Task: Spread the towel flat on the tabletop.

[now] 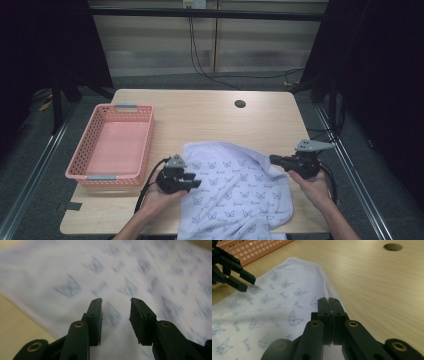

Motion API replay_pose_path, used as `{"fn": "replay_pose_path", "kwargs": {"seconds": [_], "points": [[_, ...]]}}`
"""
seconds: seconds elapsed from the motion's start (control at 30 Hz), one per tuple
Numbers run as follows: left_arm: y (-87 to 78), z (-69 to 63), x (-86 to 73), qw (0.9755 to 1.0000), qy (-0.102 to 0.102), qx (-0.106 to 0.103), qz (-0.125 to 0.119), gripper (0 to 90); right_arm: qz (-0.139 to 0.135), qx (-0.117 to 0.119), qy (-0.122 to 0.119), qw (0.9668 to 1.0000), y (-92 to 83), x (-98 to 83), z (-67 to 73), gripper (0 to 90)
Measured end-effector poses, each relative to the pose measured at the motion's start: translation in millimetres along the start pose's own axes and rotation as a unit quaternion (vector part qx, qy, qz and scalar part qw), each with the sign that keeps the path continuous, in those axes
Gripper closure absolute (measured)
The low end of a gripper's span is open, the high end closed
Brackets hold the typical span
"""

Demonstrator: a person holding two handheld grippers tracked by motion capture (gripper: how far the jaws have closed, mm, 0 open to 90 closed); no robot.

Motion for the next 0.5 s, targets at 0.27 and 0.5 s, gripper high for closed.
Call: {"fn": "replay_pose_path", "kwargs": {"seconds": [0.27, 0.5], "points": [[21.4, 50.8, 21.1, 0.9975, -0.042, 0.053, -0.019, 49.6, -0.008, 0.003, 0.014, 0.9999, -1.4, -1.7, -14.8, 89.2], [18.6, 70.1, 16.7, 0.9932, -0.073, 0.085, -0.031, 44.7, -0.022, 0.003, 0.020, 0.9996, -15.0, -3.1, -19.4, 89.3]]}}
Point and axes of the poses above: each handheld gripper's, and its own axes: y roughly forward along the jaws, x roughly out of its top, z roughly to its left, the point moved 4 cm from there along y, roughly forward along the jaws, and after that the axes turned 5 degrees about y, right-handed, at the moved point
